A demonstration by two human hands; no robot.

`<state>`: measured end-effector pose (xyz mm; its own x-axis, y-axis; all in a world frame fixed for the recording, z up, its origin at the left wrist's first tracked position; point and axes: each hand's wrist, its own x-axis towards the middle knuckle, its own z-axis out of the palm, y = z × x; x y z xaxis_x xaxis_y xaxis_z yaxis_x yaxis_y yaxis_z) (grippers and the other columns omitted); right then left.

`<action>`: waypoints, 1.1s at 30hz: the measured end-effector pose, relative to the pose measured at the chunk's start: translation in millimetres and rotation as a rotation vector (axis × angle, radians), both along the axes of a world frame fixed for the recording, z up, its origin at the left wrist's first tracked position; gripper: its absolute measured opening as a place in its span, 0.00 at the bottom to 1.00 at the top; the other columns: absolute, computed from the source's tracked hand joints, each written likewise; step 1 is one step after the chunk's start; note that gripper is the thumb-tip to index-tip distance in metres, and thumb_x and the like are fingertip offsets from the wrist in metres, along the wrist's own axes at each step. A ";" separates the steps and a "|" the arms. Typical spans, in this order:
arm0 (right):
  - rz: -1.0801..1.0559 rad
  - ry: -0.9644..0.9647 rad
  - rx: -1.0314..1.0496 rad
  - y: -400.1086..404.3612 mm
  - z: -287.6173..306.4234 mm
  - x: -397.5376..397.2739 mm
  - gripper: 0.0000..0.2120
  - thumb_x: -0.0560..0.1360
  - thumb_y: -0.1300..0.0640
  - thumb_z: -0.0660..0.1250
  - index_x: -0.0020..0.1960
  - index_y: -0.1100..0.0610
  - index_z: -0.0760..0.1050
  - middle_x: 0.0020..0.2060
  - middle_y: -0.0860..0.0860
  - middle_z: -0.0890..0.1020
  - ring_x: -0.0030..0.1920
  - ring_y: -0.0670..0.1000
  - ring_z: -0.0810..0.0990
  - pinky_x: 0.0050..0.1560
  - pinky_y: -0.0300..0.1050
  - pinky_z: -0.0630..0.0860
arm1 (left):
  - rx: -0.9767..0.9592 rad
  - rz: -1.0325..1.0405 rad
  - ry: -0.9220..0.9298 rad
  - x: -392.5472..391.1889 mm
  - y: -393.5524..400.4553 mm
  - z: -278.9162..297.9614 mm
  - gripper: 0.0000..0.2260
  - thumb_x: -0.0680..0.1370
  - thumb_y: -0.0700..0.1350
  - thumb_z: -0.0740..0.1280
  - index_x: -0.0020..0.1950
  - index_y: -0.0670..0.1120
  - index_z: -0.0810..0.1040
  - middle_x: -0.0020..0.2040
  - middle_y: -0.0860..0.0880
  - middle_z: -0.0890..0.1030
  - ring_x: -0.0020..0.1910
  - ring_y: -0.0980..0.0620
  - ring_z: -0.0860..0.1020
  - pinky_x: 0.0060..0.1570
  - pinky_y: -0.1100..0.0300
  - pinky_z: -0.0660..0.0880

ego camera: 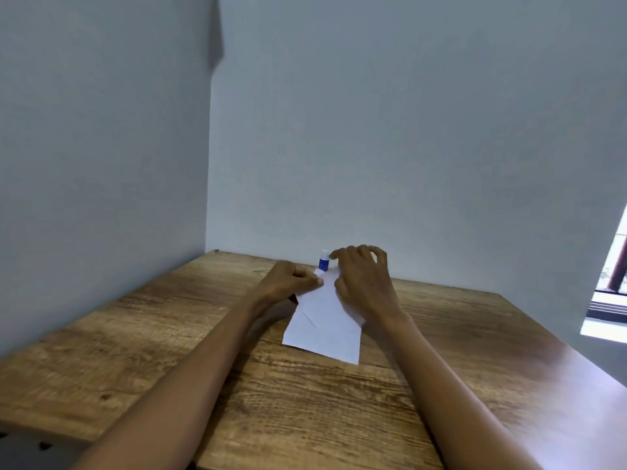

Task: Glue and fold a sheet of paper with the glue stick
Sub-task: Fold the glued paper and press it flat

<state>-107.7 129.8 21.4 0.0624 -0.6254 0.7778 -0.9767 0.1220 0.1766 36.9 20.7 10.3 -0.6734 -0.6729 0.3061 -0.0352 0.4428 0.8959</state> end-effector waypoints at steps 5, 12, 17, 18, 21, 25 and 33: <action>-0.027 -0.624 -0.252 7.3 4.8 -9.9 0.22 0.75 0.56 0.65 0.67 0.58 0.66 0.60 0.55 0.71 0.63 0.55 0.68 0.63 0.50 0.63 | 0.115 0.159 0.300 5.3 -8.7 1.7 0.09 0.73 0.44 0.71 0.41 0.37 0.83 0.37 0.49 0.85 0.38 0.56 0.83 0.39 0.61 0.80; 0.261 -1.361 -0.112 0.9 -14.6 -19.3 0.15 0.75 0.51 0.67 0.57 0.58 0.79 0.49 0.49 0.83 0.50 0.48 0.80 0.50 0.43 0.75 | 0.224 0.119 0.439 2.7 -7.9 1.0 0.05 0.73 0.43 0.72 0.37 0.48 0.85 0.37 0.51 0.86 0.37 0.54 0.84 0.32 0.67 0.77; 0.331 -1.487 -0.251 1.4 -13.3 -23.2 0.07 0.76 0.56 0.66 0.51 0.56 0.80 0.40 0.48 0.84 0.42 0.46 0.81 0.43 0.38 0.75 | 0.195 0.132 0.425 0.2 -4.9 1.9 0.07 0.74 0.46 0.71 0.38 0.45 0.85 0.36 0.53 0.85 0.37 0.59 0.83 0.34 0.67 0.78; 0.346 -1.523 -0.262 2.9 -12.7 -24.0 0.06 0.76 0.56 0.66 0.50 0.55 0.80 0.41 0.49 0.83 0.42 0.46 0.80 0.44 0.39 0.75 | 0.192 0.130 0.421 1.1 -5.3 2.6 0.09 0.75 0.47 0.70 0.39 0.44 0.85 0.36 0.52 0.85 0.37 0.58 0.83 0.37 0.64 0.80; 0.434 -1.587 -0.260 6.9 -10.2 -24.1 0.05 0.76 0.57 0.65 0.47 0.55 0.80 0.40 0.50 0.82 0.38 0.46 0.79 0.41 0.37 0.77 | 0.174 0.108 0.403 3.4 -7.1 1.7 0.09 0.76 0.45 0.69 0.36 0.50 0.85 0.36 0.52 0.86 0.38 0.54 0.84 0.40 0.60 0.80; 0.507 -1.558 -0.211 6.7 -11.0 -17.8 0.05 0.75 0.56 0.68 0.49 0.55 0.80 0.38 0.49 0.81 0.37 0.45 0.80 0.41 0.35 0.79 | 0.200 0.137 0.422 2.5 -3.9 0.4 0.08 0.75 0.43 0.69 0.37 0.48 0.84 0.34 0.53 0.85 0.35 0.57 0.83 0.34 0.66 0.79; 0.551 -1.669 -0.416 6.1 -8.9 -23.0 0.16 0.73 0.63 0.69 0.58 0.55 0.69 0.43 0.52 0.81 0.41 0.47 0.81 0.38 0.35 0.78 | 0.213 0.134 0.410 1.6 -4.9 1.6 0.05 0.75 0.40 0.69 0.48 0.41 0.83 0.36 0.51 0.83 0.29 0.59 0.80 0.29 0.65 0.78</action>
